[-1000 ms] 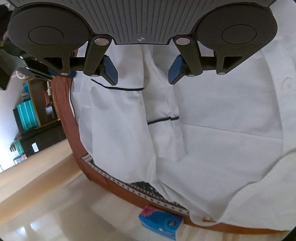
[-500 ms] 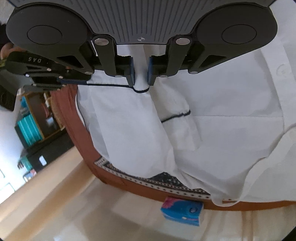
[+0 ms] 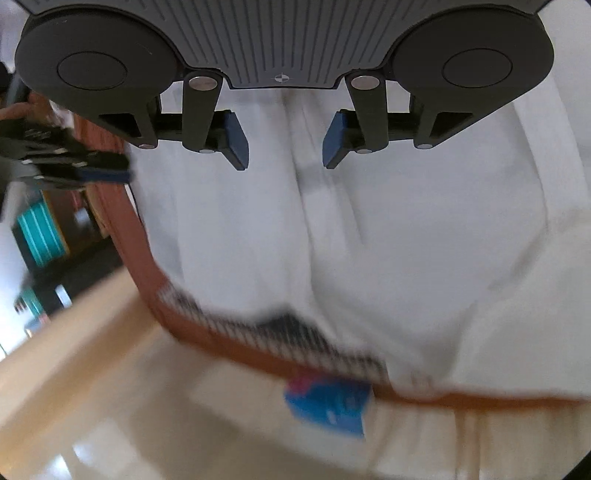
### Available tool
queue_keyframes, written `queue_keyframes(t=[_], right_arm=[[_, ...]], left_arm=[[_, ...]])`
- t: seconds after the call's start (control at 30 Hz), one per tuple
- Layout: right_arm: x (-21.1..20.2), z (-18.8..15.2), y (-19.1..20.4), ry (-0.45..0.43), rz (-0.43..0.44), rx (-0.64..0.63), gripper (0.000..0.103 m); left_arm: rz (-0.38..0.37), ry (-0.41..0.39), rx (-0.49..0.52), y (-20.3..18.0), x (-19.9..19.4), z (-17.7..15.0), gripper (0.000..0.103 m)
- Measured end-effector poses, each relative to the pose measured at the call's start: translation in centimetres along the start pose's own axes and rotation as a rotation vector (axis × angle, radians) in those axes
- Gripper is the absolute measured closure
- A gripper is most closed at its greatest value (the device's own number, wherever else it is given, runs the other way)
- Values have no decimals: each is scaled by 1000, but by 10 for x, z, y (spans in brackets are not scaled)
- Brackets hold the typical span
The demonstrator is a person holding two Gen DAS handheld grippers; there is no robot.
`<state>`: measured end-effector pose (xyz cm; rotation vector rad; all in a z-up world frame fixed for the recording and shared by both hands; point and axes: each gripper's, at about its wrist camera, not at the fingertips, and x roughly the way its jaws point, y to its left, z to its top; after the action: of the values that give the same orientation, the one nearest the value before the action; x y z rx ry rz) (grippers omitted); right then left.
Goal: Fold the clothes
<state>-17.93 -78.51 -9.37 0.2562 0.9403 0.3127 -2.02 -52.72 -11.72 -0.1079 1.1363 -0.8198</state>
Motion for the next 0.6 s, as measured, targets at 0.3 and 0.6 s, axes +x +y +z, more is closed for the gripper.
queue_keyframes(t=[0.3,0.6], right_arm=[[31,109,-74,-85,-128,-14,57],[80,126,-123,34,-67,38,55]], left_arm=[[22,-3,-91,14,71,100,40],[-41,119,-65,23,113,112,39]])
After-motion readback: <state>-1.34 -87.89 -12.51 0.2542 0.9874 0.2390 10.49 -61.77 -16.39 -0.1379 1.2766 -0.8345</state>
